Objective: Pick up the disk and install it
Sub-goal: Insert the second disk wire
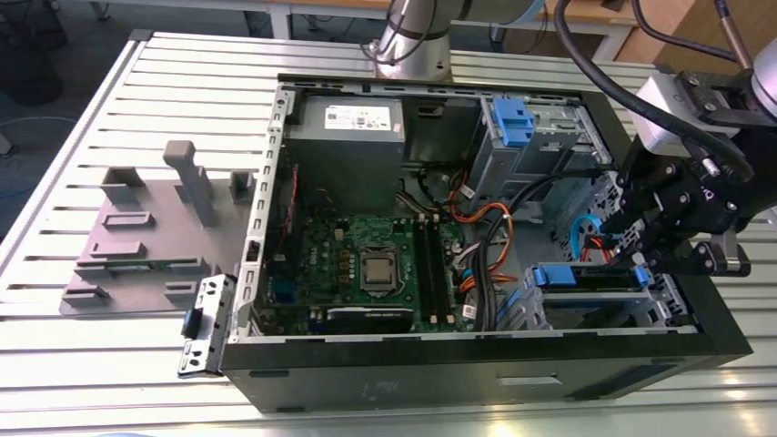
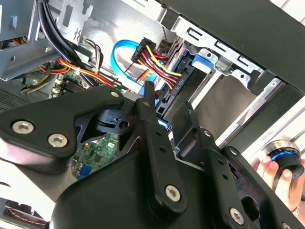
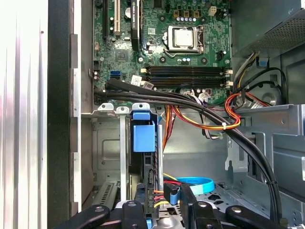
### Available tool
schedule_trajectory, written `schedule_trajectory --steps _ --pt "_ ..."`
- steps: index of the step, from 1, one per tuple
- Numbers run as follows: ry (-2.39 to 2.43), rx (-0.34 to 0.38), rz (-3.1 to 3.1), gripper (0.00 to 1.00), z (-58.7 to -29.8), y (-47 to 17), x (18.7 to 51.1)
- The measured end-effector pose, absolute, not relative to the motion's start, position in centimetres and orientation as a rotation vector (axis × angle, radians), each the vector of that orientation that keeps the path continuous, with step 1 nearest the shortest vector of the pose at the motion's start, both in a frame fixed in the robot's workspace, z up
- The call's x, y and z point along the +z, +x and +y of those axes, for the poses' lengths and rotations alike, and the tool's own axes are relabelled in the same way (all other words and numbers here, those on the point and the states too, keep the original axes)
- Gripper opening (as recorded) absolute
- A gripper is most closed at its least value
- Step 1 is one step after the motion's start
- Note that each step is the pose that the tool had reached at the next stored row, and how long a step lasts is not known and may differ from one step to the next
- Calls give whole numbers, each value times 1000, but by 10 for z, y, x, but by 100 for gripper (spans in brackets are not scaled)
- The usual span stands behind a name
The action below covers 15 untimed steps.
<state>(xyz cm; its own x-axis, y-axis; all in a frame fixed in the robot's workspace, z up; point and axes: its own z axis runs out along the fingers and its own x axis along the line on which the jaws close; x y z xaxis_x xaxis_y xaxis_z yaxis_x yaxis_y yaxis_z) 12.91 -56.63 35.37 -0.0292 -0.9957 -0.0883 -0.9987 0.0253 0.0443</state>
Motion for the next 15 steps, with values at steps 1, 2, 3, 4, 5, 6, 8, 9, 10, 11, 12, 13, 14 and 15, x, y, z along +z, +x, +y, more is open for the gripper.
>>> schedule_trajectory --steps 1,2,3,4,5,6,8,9,10,11,12,13,14,15 --pt "-2166 145 2226 41 -566 129 354" --pt "-2166 145 2226 41 -566 129 354" --pt "-2166 145 2226 41 -566 129 354" --pt "-2166 145 2226 41 -566 129 354" --pt "-2166 145 2226 41 -566 129 354" --pt "-2166 145 2226 41 -566 129 354" --pt "-2166 145 2226 41 -566 129 353" --pt "-2166 145 2226 41 -566 129 353" --pt "-2166 146 2226 41 -566 129 352" --pt "-2166 145 2226 41 -566 129 351" --pt "-2166 145 2226 41 -566 129 350" --pt "-2166 145 2226 41 -566 129 350" --pt "-2166 145 2226 41 -566 129 350" --pt "-2166 145 2226 41 -566 129 350"
